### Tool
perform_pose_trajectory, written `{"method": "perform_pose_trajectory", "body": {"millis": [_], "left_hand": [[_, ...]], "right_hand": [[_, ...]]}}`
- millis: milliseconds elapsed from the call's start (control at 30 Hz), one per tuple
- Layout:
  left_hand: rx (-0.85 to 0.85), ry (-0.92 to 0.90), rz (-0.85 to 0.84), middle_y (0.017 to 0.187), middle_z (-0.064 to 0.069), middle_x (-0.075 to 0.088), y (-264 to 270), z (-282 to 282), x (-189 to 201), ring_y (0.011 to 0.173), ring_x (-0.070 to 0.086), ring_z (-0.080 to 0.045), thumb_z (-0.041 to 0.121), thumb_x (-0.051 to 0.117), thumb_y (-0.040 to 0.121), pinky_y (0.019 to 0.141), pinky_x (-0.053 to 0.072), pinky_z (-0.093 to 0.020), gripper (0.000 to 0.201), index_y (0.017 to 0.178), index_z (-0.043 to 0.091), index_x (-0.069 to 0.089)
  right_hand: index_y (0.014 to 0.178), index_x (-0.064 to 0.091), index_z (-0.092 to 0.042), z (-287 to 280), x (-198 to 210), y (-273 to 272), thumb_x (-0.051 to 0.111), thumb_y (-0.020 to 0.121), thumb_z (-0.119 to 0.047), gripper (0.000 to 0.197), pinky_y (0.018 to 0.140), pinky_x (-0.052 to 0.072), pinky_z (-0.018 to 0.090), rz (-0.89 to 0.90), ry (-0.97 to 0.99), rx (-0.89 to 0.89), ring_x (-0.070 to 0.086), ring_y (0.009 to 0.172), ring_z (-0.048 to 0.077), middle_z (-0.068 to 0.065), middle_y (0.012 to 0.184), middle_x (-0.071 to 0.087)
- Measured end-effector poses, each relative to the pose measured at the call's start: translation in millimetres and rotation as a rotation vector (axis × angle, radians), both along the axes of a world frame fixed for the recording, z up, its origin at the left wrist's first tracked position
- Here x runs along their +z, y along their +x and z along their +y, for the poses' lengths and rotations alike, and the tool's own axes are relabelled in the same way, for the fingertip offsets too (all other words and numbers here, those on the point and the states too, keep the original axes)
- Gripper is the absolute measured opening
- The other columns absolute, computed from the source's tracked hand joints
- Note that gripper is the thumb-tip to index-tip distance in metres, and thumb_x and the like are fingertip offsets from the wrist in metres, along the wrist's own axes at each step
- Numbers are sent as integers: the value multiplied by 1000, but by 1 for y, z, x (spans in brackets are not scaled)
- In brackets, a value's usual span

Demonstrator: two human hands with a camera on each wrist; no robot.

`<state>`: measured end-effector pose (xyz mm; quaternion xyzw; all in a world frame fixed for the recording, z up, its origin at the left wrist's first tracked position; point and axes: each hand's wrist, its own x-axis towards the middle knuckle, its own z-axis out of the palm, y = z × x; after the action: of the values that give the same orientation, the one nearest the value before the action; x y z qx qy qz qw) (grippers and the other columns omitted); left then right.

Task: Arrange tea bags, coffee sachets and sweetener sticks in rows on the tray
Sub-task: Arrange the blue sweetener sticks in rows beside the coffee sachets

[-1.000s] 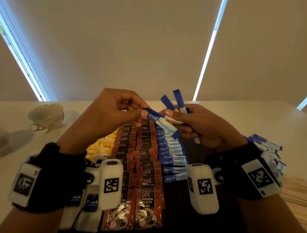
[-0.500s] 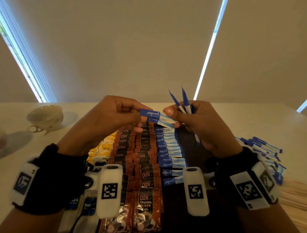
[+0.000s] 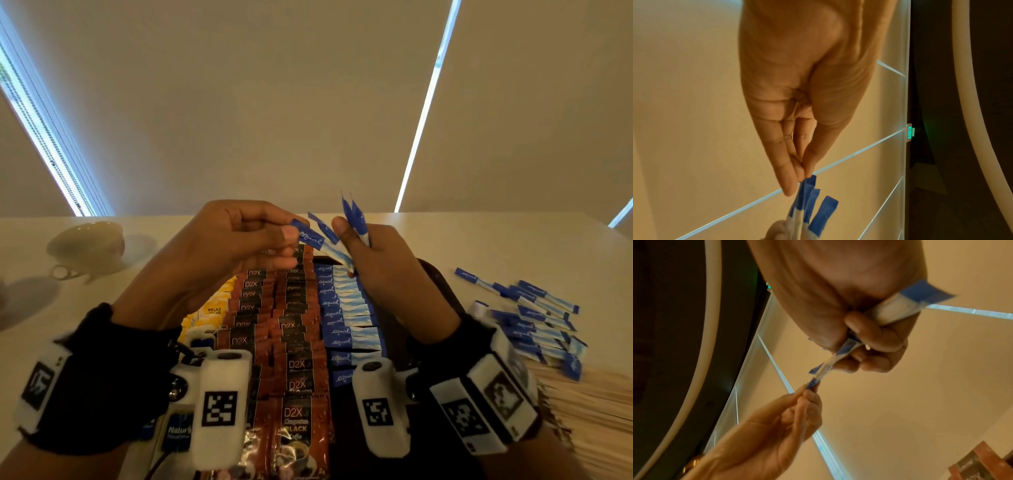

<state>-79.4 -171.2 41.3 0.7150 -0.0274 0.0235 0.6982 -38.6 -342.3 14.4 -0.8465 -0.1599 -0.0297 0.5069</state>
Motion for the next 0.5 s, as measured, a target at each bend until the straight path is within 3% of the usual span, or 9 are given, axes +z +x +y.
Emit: {"method": "perform_pose_trajectory", "body": {"millis": [100,167,300,400,500], "left_hand": [[-9,74,-7,80,-12,73,-1,-5,-1,72,71,-18,17,66,66,59,57,-22,18,83,11,68],[11,107,-18,76,-12,72,-1,-8,-3,69,70,-18,10,65,75,60,58,-24,9,84,8,67],[46,62,-2,69,-8,69,0,-10,-5,65,68,-14,3,61,81,59,57,-23,5,82,5,65],[53,42,17,68,-8,69,0,-10,-6,64,68,-12,4,61,82,57,55,-20,5,81,5,65],[31,45,32,67,-6,70,-1,-12,-4,64,69,-13,9,62,79,59,57,-21,4,81,7,65]], "right_hand": [[65,42,-18,-1,-2,2,38,96,-41,39,81,49,41,-77,-124,-42,63,84,34,23,87,64],[64,40,-22,-1,-2,2,38,96,-39,37,83,47,40,-147,-179,-47,62,85,32,21,89,64],[83,49,-17,-1,-5,1,42,94,-39,26,72,49,30,-310,-158,-28,64,82,21,9,89,65],[102,57,-11,-1,-8,0,35,86,-51,48,59,42,13,-376,-193,-16,61,73,11,2,89,66],[112,56,-10,-3,-9,1,40,89,-46,46,58,41,13,-419,-246,-46,62,76,14,5,92,66]]}}
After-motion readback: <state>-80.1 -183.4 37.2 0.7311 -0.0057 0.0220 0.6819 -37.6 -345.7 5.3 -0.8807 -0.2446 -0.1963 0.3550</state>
